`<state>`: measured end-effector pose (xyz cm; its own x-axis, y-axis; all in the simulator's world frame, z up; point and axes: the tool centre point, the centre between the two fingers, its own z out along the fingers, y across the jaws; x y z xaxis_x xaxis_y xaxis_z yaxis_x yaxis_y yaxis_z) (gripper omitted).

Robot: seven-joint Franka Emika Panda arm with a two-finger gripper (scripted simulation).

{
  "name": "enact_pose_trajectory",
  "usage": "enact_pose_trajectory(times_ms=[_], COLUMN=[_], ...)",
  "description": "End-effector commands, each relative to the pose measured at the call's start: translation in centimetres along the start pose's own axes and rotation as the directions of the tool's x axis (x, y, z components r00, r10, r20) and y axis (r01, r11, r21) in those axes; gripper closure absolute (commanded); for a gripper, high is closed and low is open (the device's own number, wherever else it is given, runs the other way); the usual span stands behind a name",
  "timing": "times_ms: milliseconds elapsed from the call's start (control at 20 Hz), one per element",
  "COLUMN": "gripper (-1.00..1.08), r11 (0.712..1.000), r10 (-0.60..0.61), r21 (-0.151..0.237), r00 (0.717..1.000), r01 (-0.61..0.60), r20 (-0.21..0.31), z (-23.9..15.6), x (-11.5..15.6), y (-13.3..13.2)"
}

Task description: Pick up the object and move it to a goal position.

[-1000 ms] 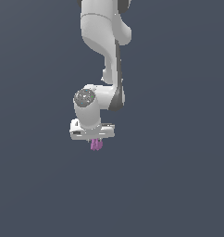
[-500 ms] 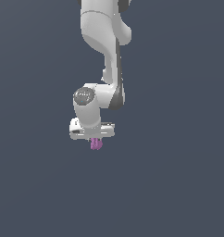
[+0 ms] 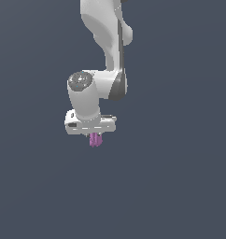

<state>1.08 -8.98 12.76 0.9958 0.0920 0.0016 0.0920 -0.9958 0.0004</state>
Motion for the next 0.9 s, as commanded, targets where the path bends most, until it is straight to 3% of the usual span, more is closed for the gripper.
enact_pose_trajectory(times_ms=[0, 850], gripper=[1.08, 1.08], r11=[1.000, 1.000], r10=[0.000, 0.000], r21=[0.000, 0.000], r00=[1.000, 1.000], r01=[0.000, 0.000], r20=[-0.001, 0.001], z=[-2.4, -21.0], x=[0.2, 2.0], y=[0.0, 0.4])
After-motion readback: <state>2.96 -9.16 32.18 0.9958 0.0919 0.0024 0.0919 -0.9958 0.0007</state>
